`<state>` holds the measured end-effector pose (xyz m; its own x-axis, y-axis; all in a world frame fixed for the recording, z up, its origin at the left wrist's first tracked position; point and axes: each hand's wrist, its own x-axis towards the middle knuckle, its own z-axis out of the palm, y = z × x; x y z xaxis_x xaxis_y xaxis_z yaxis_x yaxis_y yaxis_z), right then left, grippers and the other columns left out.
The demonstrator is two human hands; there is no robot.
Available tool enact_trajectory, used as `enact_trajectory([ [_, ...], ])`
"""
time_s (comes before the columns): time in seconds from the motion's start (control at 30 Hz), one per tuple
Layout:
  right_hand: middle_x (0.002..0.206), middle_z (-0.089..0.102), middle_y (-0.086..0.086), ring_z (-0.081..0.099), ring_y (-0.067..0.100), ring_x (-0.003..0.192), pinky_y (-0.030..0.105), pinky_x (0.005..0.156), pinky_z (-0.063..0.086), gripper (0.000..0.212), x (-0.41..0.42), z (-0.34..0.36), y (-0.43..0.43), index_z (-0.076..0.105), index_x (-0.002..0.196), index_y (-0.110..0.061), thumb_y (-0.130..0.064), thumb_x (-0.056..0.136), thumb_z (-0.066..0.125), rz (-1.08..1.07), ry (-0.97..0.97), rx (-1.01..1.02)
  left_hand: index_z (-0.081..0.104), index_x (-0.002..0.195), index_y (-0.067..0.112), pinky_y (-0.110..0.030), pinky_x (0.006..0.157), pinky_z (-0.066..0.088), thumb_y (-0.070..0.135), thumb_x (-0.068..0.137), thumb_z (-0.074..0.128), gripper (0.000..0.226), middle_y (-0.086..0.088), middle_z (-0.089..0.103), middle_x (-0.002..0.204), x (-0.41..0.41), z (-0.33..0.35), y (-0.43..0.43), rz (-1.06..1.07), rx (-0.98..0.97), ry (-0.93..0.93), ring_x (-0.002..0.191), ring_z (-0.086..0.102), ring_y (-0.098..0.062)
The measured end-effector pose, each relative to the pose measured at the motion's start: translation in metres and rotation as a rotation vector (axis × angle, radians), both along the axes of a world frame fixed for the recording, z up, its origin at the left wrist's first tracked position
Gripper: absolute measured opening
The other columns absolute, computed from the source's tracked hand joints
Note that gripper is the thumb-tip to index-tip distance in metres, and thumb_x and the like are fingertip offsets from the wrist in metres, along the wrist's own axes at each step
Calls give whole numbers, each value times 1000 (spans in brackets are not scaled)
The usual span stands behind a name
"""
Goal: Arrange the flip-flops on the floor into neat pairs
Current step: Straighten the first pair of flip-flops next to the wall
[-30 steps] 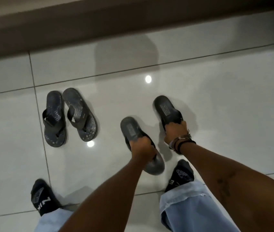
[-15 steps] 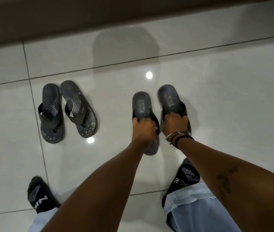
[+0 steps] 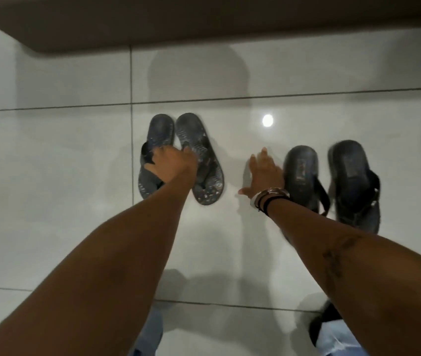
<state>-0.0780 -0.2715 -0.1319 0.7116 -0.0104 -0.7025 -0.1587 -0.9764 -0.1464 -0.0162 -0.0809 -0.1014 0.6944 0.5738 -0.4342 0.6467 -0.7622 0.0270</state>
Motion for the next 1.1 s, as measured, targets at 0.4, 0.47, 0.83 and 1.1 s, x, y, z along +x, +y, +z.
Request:
enact_trajectory([
  [0.4,160,-13,21,3,37,148,50,119,20,111,5,-25,59,2,154,-20,-60,75,69,-62,112,-141,65,98,13,-51,111,20,61,88,53,51,-7,73,98,19,-30,59,29,-89,46,103,65,-30],
  [0.47,160,-13,22,2,39,148,50,119,19,111,6,-22,62,2,154,-19,-61,75,68,-78,108,-139,65,96,12,-51,111,22,55,93,49,46,-7,72,94,17,-32,57,-48,-46,61,98,66,-31],
  [0.83,159,-11,24,3,41,148,49,119,19,111,13,-21,67,2,154,-20,-63,75,67,-83,150,-181,66,96,9,-43,100,33,24,92,55,18,-12,72,96,9,-39,68,-117,-70,5,94,66,-32],
  [1.1,159,-17,21,1,33,149,47,119,18,111,29,-12,76,1,153,-30,-57,73,73,-173,246,-143,61,90,15,-46,101,31,33,92,56,18,-12,70,95,48,-19,144,-102,-32,43,96,64,-33],
])
